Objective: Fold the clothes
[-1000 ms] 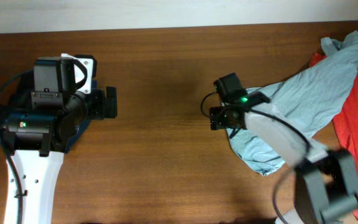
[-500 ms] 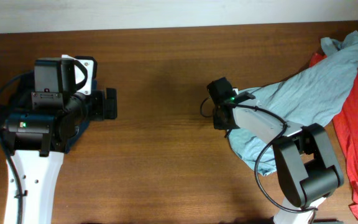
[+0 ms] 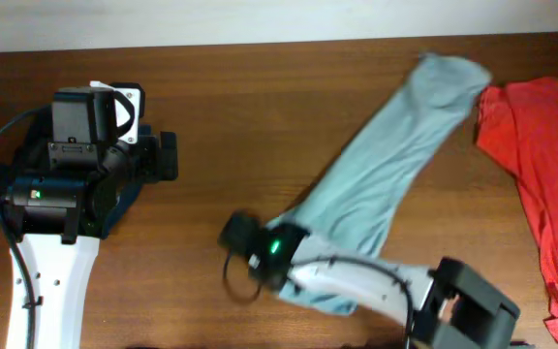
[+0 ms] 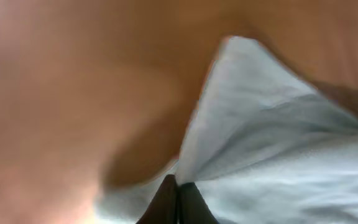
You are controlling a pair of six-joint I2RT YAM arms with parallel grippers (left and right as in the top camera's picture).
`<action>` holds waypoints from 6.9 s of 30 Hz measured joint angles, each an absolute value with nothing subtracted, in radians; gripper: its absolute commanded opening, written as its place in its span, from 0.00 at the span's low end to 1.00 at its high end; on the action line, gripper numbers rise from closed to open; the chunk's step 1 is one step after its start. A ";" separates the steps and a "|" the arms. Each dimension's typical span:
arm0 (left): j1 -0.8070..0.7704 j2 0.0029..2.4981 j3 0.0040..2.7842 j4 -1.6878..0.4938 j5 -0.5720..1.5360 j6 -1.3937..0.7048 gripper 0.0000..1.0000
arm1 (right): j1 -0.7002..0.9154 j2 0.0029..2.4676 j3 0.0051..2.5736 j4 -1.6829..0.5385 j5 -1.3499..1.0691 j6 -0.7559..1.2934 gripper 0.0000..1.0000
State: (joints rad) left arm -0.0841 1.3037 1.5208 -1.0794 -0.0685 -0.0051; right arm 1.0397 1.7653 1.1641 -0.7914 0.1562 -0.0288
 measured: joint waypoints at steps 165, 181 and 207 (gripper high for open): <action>-0.154 1.538 1.971 -1.393 -0.225 -0.110 0.54 | 0.434 1.697 0.919 -0.717 -0.374 0.077 0.66; -0.154 1.538 1.971 -1.402 -0.222 -0.110 0.58 | 0.386 1.671 1.276 -1.177 0.211 0.186 0.05; -0.181 1.667 1.461 -1.105 0.220 0.023 0.61 | 0.196 1.621 1.542 -1.187 0.139 0.236 0.98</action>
State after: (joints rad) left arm -0.1806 1.6672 1.4609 -1.1053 0.2203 0.0231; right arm 0.1959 1.6207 1.5425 -1.1870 0.1394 0.2359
